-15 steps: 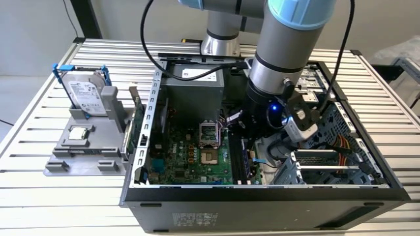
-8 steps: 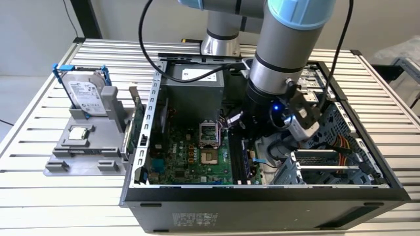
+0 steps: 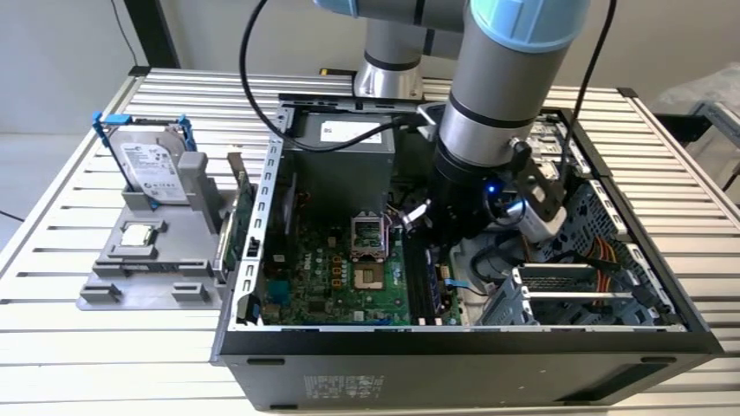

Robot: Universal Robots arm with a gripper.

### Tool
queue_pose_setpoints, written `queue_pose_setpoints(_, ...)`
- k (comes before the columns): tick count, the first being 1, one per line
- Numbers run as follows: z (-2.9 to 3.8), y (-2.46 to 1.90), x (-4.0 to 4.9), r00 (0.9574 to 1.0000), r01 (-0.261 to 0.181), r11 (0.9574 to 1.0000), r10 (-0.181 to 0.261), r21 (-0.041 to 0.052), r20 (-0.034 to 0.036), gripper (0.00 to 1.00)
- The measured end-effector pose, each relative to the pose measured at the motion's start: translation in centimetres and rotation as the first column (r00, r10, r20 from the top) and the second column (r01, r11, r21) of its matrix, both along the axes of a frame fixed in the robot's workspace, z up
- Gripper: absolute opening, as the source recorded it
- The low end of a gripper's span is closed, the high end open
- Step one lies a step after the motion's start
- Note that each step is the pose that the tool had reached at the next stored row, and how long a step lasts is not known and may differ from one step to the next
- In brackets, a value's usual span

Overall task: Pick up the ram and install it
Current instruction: 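Press down the ram until it locks into place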

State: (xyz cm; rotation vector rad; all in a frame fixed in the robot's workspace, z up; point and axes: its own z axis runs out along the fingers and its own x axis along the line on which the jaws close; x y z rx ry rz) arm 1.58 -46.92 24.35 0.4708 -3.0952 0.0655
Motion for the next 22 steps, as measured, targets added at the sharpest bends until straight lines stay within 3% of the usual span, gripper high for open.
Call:
queue_pose_setpoints(7,0.0,0.0,0.0,0.9959,-0.091,0.9959,0.091,0.0,0.0,0.0)
queue_pose_setpoints(14,0.0,0.01,0.0,0.9856,-0.169,0.9856,0.169,0.0001,0.0001,0.0)
queue_pose_setpoints(19,0.0,0.01,0.0,0.9717,-0.236,0.9717,0.236,0.0001,0.0001,0.0)
queue_pose_setpoints(20,0.0,0.01,0.0,0.9605,-0.278,0.9605,0.278,0.0,0.0,0.0)
queue_pose_setpoints(22,0.0,0.0,0.0,0.9533,-0.302,0.9533,0.302,0.0,0.0,0.0)
